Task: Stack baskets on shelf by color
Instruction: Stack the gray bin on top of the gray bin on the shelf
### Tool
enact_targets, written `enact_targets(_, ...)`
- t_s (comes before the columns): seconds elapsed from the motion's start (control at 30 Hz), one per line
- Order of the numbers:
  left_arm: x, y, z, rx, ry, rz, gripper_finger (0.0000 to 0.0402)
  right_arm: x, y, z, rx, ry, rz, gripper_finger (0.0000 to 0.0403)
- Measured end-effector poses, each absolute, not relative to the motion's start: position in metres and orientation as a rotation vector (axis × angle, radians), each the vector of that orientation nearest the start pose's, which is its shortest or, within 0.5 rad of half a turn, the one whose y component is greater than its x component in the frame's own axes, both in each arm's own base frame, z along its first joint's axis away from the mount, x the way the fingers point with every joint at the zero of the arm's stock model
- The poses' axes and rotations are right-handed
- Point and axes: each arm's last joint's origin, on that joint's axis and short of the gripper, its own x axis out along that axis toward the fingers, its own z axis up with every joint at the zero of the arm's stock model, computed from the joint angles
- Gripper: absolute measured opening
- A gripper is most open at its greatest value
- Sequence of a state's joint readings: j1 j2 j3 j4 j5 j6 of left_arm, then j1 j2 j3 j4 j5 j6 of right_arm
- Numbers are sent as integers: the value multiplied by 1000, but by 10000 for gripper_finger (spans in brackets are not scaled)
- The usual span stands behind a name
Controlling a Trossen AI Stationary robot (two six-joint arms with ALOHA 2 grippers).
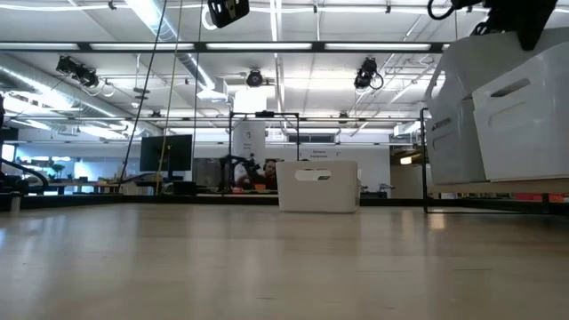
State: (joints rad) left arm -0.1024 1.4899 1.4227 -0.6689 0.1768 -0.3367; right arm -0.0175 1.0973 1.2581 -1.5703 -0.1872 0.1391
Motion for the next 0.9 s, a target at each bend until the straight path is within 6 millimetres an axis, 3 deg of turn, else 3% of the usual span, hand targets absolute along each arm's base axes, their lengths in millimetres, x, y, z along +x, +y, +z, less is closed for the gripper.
enact_targets(0.77, 316, -38, 345, -362, 777, -134, 133, 147, 13, 342, 111, 1411, -32, 3)
enact_targets(0.9, 316, -38, 346, -357, 776, -136, 133, 147, 13, 342, 118, 1413, -42, 19)
